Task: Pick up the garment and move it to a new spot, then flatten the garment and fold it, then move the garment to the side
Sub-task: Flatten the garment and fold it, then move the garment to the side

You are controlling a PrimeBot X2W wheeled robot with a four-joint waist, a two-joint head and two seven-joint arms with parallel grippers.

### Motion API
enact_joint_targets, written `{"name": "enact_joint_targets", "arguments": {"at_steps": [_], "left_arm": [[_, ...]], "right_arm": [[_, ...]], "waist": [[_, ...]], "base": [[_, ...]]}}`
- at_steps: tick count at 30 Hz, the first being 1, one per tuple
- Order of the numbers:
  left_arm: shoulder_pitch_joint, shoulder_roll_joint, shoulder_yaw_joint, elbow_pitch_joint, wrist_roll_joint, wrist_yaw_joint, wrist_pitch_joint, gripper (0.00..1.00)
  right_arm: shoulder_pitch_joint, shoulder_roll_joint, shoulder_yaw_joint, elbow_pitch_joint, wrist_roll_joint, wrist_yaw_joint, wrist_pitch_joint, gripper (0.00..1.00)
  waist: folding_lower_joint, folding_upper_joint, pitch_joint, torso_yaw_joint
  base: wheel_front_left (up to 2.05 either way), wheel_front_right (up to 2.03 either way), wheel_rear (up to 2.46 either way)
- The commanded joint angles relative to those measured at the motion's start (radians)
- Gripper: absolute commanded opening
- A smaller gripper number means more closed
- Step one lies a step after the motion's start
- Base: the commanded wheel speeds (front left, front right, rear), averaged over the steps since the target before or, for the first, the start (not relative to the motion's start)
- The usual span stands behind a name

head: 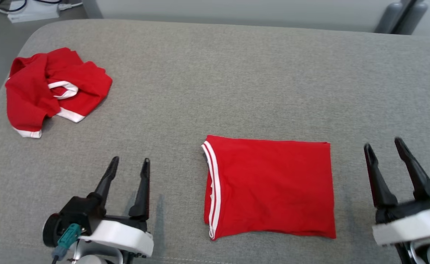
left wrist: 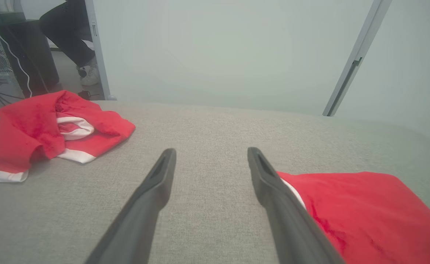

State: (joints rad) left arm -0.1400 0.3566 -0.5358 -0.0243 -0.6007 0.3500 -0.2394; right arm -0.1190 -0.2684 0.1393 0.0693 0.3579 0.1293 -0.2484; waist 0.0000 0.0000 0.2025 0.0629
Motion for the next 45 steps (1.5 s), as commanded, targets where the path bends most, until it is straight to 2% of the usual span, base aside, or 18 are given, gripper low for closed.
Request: {"name": "enact_joint_targets", "arguments": {"at_steps": [1,7,16,20,23,27,38,39,40,45], "left_arm": [[-0.002,0.032,0.052,-0.029,-0.004,0.016,-0.010,1.00],[0.034,0.058,0.079,-0.052,-0.010,0.040,-0.009,1.00],[0.057,0.073,0.080,-0.084,-0.007,0.062,0.004,1.00],[0.047,0.072,0.075,-0.092,-0.003,0.063,0.007,1.00],[0.026,0.061,0.057,-0.092,0.003,0.055,0.012,1.00],[0.009,0.042,0.037,-0.081,0.004,0.043,0.010,1.00],[-0.013,0.013,0.034,-0.048,0.001,0.025,-0.003,1.00],[-0.013,0.012,0.036,-0.047,0.001,0.024,-0.004,1.00],[-0.014,0.012,0.038,-0.046,0.001,0.023,-0.005,1.00],[-0.019,0.018,0.040,-0.045,0.005,0.018,-0.008,1.00]], "right_arm": [[0.059,0.008,-0.014,-0.041,-0.032,0.001,-0.013,1.00],[0.168,0.044,-0.069,-0.039,-0.079,0.001,-0.013,1.00],[0.166,0.054,-0.068,-0.016,-0.079,0.001,-0.013,1.00],[0.117,0.042,-0.013,0.047,-0.042,0.001,-0.013,1.00],[0.034,0.005,0.097,0.173,0.018,0.001,-0.007,1.00],[-0.035,-0.008,0.194,0.280,0.094,0.001,-0.003,1.00],[-0.118,-0.017,0.331,0.435,0.244,0.001,0.005,1.00],[-0.125,-0.020,0.342,0.437,0.259,0.001,0.004,0.38],[-0.133,-0.026,0.357,0.438,0.268,0.001,0.005,0.00],[-0.166,-0.058,0.378,0.429,0.277,0.001,-0.007,0.00]], "waist": [[0.0000,0.0000,-0.012,-0.023],[0.0000,0.0000,-0.026,-0.056],[0.0000,0.0000,-0.033,-0.053],[0.0000,0.0000,-0.022,-0.043],[0.0000,0.0000,-0.007,-0.015],[0.0000,0.0000,0.013,0.020],[0.0000,0.0000,0.045,0.058],[0.0000,0.0000,0.047,0.056],[0.0000,0.0000,0.049,0.055],[0.0000,0.0000,0.054,0.021]], "base": [[0.00,0.00,0.00],[0.00,0.00,0.00],[0.00,0.00,0.00],[0.00,0.00,0.00],[0.00,0.00,0.00],[0.00,0.00,0.00],[0.00,0.00,0.00],[0.00,0.00,0.00],[0.00,0.00,0.00],[0.00,0.00,0.00]]}}
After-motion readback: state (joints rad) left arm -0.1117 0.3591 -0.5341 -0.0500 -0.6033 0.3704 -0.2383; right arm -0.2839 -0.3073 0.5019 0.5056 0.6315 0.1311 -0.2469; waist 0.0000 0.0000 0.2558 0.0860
